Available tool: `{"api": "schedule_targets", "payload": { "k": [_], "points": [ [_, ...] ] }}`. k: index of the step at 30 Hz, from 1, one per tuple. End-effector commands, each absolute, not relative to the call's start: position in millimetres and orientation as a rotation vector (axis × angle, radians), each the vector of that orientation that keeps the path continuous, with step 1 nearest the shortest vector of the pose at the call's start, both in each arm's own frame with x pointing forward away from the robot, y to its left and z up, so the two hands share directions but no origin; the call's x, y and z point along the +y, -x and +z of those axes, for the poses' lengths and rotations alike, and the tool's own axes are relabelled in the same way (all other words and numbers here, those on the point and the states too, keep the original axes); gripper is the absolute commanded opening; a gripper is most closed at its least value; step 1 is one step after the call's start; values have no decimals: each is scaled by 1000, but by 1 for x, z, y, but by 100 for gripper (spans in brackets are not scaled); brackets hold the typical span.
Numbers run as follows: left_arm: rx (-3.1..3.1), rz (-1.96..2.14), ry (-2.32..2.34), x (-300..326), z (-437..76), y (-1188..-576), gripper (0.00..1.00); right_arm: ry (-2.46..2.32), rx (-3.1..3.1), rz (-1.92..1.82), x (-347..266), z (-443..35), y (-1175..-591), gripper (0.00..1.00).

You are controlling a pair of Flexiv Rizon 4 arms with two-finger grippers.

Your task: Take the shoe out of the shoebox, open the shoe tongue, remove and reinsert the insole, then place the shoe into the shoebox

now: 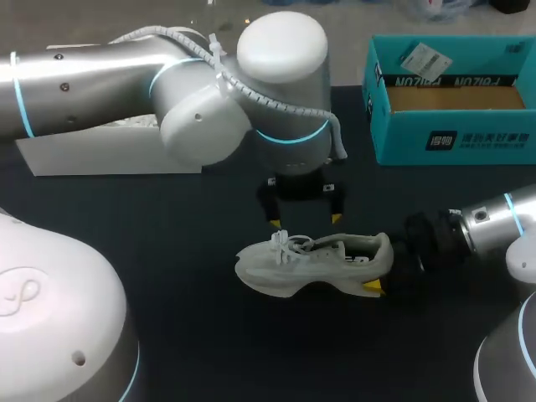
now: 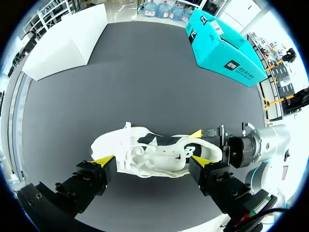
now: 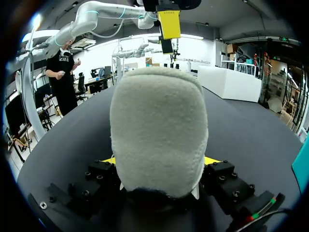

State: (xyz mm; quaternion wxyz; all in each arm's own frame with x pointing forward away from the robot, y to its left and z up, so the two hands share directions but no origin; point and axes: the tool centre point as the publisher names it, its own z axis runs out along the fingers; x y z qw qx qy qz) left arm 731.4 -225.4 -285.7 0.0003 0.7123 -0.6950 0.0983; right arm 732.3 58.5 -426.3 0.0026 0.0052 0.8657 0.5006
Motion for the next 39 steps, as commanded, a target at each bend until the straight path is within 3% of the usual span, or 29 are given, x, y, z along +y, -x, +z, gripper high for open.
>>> {"api": "schedule_targets", "payload": {
  "k": [1,13,29,39],
  "points": [
    [-2175,328,-2226,-223,-286,-731,100,-19,2715,1565,62,-429,-733,0],
    [-2498,83,-2071,-250,-314,-725,100,-19,2715,1565,62,-429,-733,0],
    [-2551,74,-1995,-277,-356,-734,100,-19,2715,1565,62,-429,-733,0],
    [-2561,2,-2074,-266,-368,-735,100,-19,2715,1565,62,-429,-733,0]
  ]
}}
